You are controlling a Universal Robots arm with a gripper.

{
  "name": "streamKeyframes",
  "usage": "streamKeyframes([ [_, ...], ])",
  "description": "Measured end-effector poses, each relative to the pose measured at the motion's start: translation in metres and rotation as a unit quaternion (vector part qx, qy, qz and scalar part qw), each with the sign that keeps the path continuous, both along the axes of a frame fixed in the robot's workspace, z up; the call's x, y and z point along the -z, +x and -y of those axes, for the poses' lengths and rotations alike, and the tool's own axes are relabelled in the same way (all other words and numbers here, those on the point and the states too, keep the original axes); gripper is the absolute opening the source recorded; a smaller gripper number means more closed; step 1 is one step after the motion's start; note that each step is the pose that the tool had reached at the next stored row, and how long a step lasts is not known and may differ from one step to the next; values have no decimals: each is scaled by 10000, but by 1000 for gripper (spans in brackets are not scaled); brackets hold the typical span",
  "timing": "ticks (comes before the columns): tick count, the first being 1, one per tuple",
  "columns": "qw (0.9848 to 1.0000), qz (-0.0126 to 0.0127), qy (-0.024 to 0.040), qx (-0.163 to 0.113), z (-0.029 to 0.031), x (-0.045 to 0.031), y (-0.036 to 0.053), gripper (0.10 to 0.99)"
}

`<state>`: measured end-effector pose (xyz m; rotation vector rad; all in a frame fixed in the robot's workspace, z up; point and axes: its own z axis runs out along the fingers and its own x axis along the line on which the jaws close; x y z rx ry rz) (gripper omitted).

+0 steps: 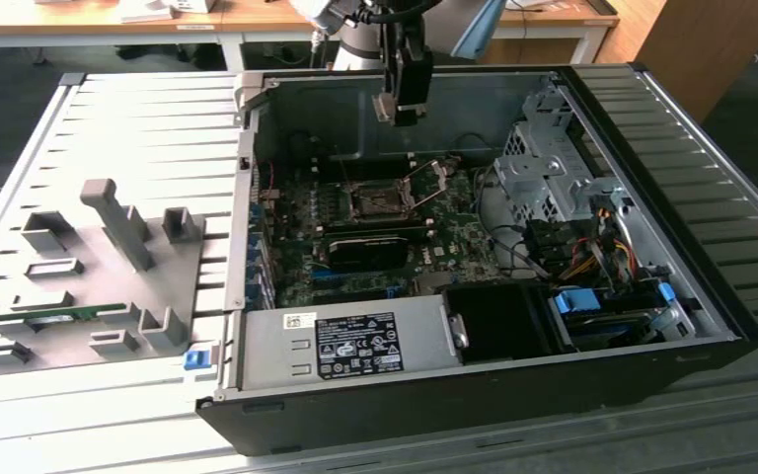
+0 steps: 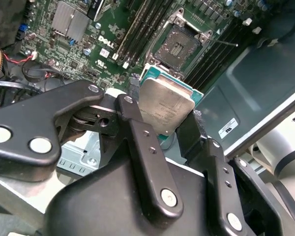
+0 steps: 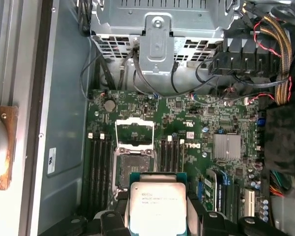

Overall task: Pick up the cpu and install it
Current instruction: 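Place the cpu into insertion slot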

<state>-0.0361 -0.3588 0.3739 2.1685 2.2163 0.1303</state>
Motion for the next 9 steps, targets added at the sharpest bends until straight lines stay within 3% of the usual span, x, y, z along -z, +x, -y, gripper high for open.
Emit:
streamKeyframes([
  [2,10000,10,0,-1,0,23,1,541],
  [9,10000,10,-16,0,0,81,1,541],
])
